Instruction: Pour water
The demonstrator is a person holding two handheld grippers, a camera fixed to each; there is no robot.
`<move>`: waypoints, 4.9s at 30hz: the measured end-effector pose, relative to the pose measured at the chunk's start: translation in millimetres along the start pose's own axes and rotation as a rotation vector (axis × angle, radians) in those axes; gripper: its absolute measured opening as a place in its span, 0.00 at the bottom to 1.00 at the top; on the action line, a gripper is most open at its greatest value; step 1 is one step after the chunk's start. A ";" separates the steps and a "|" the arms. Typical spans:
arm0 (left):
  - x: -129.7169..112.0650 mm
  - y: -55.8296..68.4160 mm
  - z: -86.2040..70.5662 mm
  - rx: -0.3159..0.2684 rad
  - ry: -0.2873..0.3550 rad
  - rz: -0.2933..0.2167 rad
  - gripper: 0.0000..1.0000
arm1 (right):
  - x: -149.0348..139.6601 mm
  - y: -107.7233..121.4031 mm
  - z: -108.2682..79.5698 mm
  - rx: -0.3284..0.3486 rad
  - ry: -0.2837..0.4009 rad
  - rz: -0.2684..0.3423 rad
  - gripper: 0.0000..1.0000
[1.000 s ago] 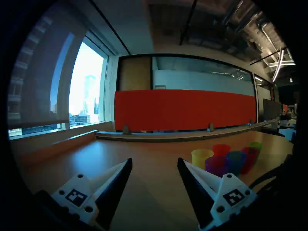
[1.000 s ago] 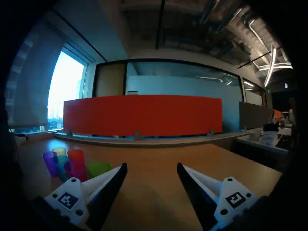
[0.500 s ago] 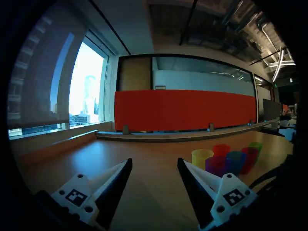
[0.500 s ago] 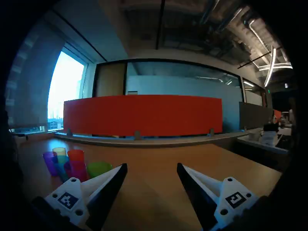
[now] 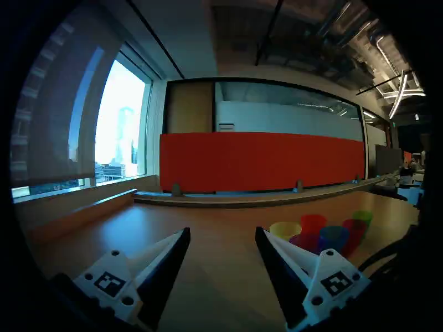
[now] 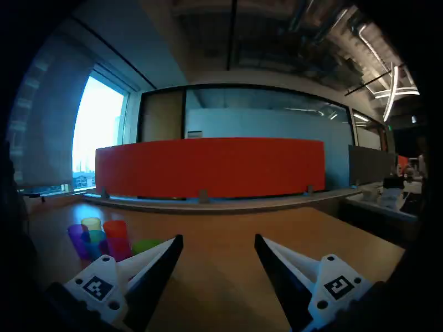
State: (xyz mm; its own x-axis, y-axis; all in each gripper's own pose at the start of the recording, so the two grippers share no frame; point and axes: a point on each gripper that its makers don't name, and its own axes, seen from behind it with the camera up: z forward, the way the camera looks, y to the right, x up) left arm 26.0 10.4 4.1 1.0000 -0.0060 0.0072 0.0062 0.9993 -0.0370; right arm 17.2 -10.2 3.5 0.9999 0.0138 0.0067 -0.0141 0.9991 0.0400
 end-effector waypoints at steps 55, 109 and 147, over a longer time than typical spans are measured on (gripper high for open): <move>163.9 34.3 27.8 -0.232 -0.063 -0.022 0.86 | 145.4 -42.7 12.4 0.257 -0.085 -0.008 1.00; 123.1 112.6 15.7 -0.609 -0.156 0.060 0.86 | 122.3 -94.3 5.3 0.582 -0.195 -0.123 1.00; 31.6 160.3 -4.5 -0.804 -0.336 0.160 0.86 | 82.8 -83.2 11.3 0.594 -0.330 -0.177 1.00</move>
State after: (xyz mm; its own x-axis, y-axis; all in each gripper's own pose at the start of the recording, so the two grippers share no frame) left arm 58.6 170.3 -6.1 0.9351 0.2695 0.2301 -0.0044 0.6582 -0.7528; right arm 101.1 -92.6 12.0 0.9347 -0.2542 0.2484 0.0542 0.7926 0.6073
